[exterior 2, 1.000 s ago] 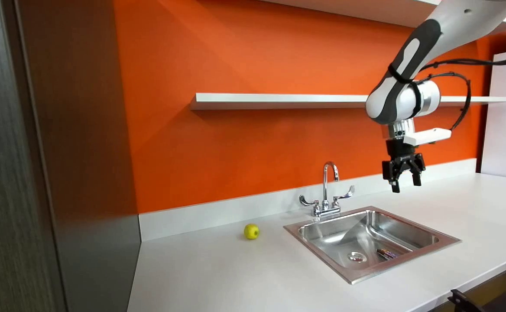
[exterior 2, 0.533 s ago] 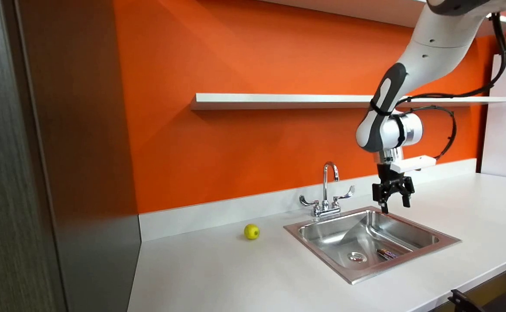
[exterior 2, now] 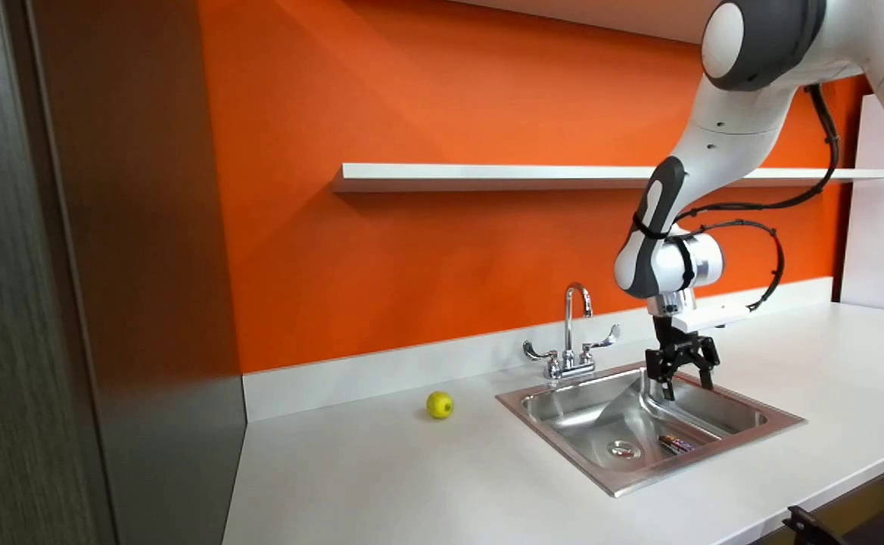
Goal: Remove the packet from the sink
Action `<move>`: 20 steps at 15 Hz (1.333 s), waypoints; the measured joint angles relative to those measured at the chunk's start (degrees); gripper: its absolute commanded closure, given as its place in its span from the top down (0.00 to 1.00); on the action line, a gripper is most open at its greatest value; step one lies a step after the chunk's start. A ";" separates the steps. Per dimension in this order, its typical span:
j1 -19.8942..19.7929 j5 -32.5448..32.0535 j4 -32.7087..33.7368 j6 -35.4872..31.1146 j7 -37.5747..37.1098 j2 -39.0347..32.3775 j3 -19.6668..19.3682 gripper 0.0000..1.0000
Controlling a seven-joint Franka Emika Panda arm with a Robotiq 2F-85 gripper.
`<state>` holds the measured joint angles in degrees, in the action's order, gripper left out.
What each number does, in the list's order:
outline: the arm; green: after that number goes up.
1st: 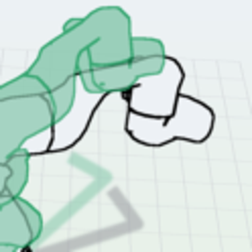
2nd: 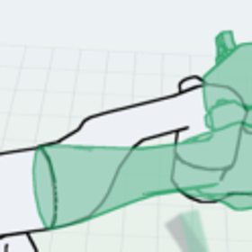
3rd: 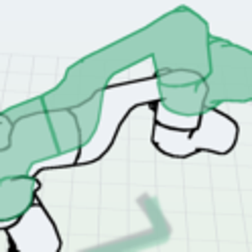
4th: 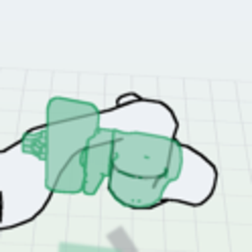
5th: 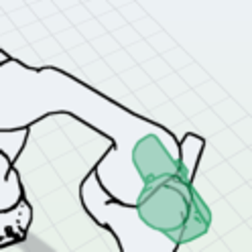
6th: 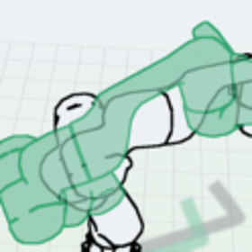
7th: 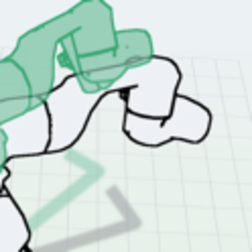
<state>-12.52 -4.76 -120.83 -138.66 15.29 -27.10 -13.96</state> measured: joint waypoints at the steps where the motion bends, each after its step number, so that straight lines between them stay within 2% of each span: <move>1: -0.07 0.00 0.45 -0.13 -0.42 -1.04 0.09 1.00; 11: -0.55 0.00 4.62 -1.56 -3.80 -9.92 0.14 1.00; 20: -0.79 -0.05 5.33 -1.57 -3.82 -10.46 0.14 1.00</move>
<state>-13.31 -4.81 -115.49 -140.23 11.47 -37.56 -13.82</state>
